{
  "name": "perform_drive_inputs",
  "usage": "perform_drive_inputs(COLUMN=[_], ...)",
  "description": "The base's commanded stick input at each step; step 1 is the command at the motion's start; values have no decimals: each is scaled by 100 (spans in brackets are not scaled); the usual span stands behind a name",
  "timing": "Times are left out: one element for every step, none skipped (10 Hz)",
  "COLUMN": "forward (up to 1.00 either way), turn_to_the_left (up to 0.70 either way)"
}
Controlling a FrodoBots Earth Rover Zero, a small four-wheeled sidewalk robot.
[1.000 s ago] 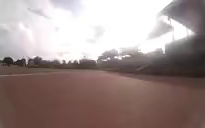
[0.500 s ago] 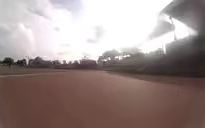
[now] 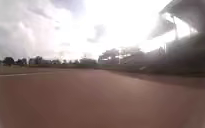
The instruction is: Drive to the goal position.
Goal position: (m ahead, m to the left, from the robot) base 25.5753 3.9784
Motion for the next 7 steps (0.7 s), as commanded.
perform_drive_inputs(forward=[70, 70, 70, 70, 70, 70, 70], turn_to_the_left=[0, 0, 0, 0, 0, 0, 0])
